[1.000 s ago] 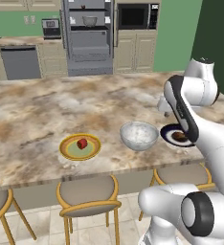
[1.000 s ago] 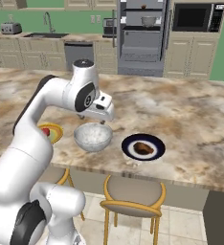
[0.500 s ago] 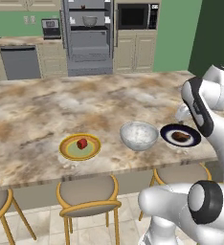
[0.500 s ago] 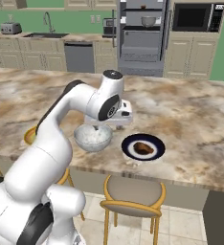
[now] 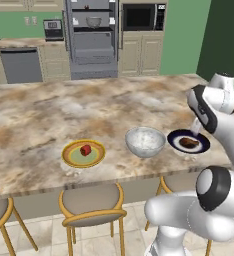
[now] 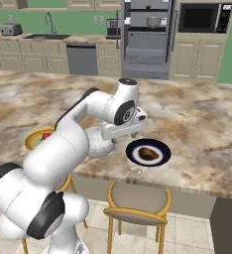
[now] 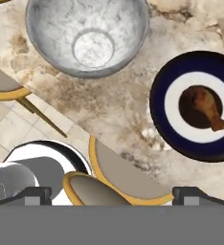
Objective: Pick the chicken drumstick and bell pepper from their plates and place them in the bowl. Then put the bowl in the fridge.
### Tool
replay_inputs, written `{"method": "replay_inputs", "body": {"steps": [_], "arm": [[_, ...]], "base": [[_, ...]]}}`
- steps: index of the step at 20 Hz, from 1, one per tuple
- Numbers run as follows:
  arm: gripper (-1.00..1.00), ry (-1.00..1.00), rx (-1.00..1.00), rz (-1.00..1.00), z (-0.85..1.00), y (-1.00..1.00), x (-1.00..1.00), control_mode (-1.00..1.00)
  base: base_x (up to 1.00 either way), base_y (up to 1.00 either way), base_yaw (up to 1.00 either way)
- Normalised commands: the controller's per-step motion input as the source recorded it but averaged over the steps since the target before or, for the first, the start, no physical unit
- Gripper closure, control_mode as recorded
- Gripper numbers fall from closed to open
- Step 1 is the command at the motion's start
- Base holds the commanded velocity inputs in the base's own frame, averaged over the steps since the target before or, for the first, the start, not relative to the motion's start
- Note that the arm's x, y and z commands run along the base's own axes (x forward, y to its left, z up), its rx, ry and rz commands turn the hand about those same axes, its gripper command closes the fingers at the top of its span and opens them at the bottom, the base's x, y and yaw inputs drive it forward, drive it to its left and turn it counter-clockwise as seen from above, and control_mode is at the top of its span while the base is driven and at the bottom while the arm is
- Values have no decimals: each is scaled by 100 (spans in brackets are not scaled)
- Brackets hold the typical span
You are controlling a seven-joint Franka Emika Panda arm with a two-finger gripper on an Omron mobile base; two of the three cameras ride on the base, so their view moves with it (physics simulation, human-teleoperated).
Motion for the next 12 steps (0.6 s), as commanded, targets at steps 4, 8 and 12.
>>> {"method": "replay_inputs", "body": {"steps": [4, 8, 12], "arm": [[-100, 16, -5, 15, -41, -24, 33, -100], [-100, 3, 0, 12, -40, -21, 31, -100], [-100, -1, 0, 10, -34, -20, 31, -100]], "base": [[0, 0, 0], [0, 0, 0], [0, 0, 0]]}}
